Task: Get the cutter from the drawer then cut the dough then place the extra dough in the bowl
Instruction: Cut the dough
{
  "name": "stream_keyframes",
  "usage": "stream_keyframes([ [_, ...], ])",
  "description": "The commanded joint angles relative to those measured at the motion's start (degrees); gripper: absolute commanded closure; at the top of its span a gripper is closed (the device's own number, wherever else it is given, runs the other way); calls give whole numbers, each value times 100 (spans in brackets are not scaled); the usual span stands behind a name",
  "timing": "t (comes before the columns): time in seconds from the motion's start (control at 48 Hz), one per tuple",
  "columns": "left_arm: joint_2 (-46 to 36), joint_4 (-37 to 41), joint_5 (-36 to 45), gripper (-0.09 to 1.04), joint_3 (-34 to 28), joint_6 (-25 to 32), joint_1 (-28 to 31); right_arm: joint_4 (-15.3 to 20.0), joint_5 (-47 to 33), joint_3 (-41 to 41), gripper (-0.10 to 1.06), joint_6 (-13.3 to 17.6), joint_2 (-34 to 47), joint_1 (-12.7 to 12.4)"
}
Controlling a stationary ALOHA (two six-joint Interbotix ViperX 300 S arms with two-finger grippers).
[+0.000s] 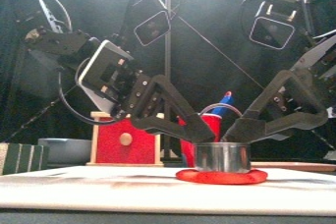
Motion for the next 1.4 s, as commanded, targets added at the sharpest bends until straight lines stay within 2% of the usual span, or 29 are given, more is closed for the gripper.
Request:
stream_keyframes([
  [0.021, -176, 26, 44, 20, 35, -9, -9, -79, 79, -26, 21, 0, -149, -44],
  [0.625, -650, 158, 70, 21, 378, -9, -18, -483, 70, -62, 21, 18, -580, -158],
  [0.875, -352, 185, 35, 33, 299, 0, -9, -598, 167, -53, 21, 53, -765, -316],
  [0.979, -202, 211, 35, 38, 237, 0, 0, -589, 589, -105, 21, 70, -800, -475],
  [1.146, -176, 211, 35, 40, 237, 0, 53, -633, 1837, -439, 21, 53, -1011, -782],
  [1.396, -220, 308, 0, 40, 255, 0, 97, -932, 3507, -861, 21, 97, -1371, -1248],
])
